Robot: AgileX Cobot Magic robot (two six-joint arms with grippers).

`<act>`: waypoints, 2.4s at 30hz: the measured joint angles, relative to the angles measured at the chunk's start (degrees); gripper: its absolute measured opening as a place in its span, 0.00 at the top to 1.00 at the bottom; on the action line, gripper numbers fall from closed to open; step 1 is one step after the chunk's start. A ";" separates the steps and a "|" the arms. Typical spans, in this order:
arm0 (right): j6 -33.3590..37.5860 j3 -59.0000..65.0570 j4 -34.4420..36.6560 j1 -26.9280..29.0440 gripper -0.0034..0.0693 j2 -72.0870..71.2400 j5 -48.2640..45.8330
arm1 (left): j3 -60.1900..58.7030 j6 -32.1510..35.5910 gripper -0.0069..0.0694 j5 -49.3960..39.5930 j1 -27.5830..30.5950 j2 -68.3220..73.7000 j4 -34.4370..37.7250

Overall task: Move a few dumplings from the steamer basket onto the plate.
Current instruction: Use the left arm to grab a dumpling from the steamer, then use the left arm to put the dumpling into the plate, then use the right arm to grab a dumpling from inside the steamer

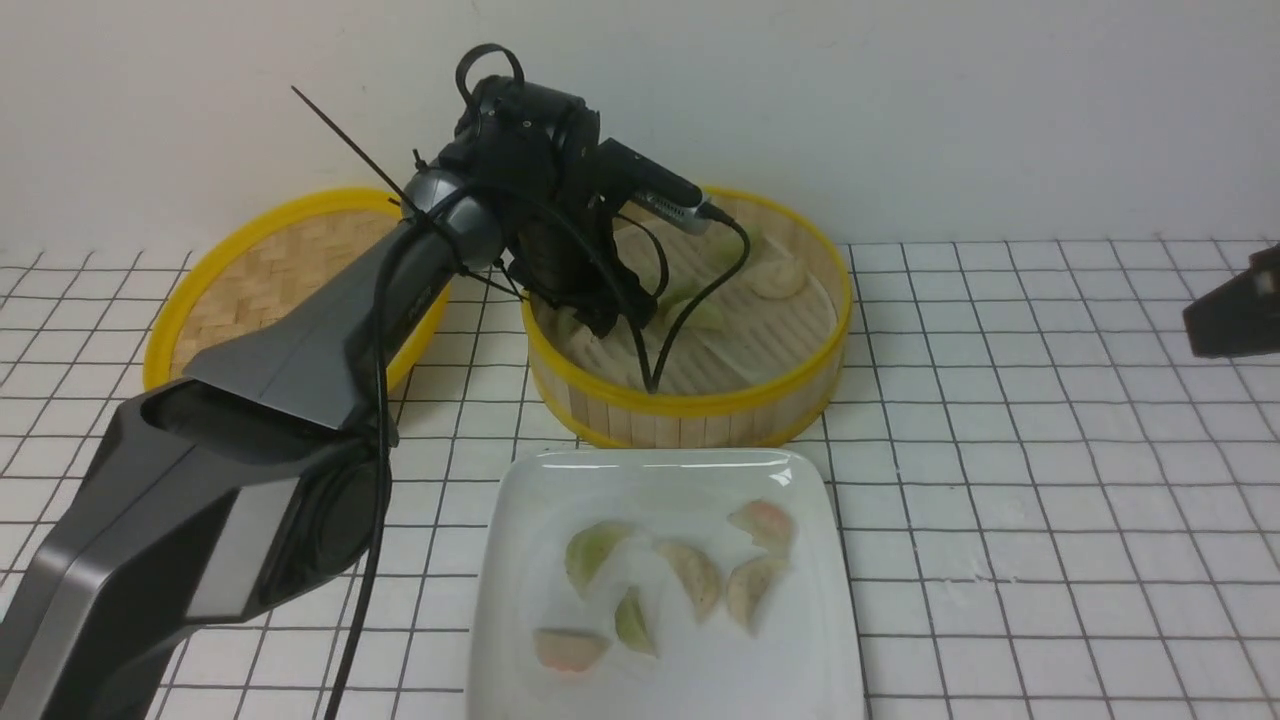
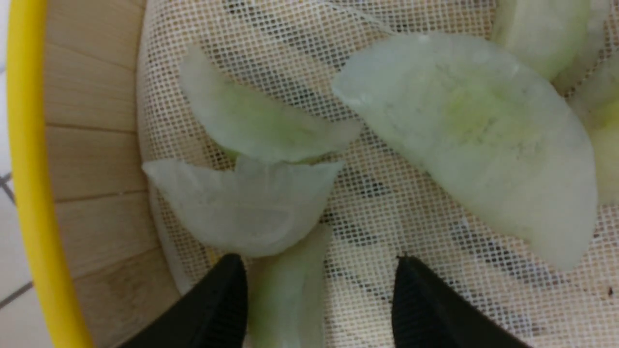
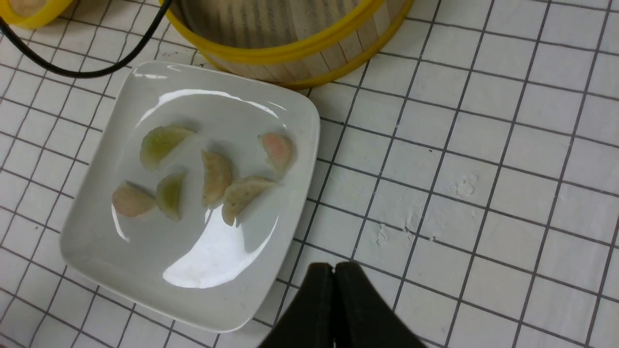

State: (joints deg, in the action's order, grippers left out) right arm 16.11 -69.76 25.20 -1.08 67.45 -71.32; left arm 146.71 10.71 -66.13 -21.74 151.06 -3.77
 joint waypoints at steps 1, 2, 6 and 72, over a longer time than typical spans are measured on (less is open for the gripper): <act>0.00 0.00 0.00 0.00 0.97 0.00 0.00 | 0.07 -0.53 0.43 -0.12 0.00 0.06 0.26; 0.00 0.00 0.00 0.00 0.97 0.00 0.00 | 0.13 -1.35 0.47 -0.43 0.00 0.17 0.83; 0.00 0.00 0.17 0.00 0.97 0.00 0.00 | 0.13 -1.80 0.68 -0.82 -0.12 0.11 2.78; 0.52 -41.88 -2.74 -14.88 0.86 43.64 6.44 | -59.28 -10.13 0.92 -4.13 -5.72 -58.36 10.13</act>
State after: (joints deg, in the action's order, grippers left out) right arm 16.63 -111.65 22.46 -15.97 111.09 -64.88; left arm 87.43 0.57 -70.26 -27.46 92.70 6.36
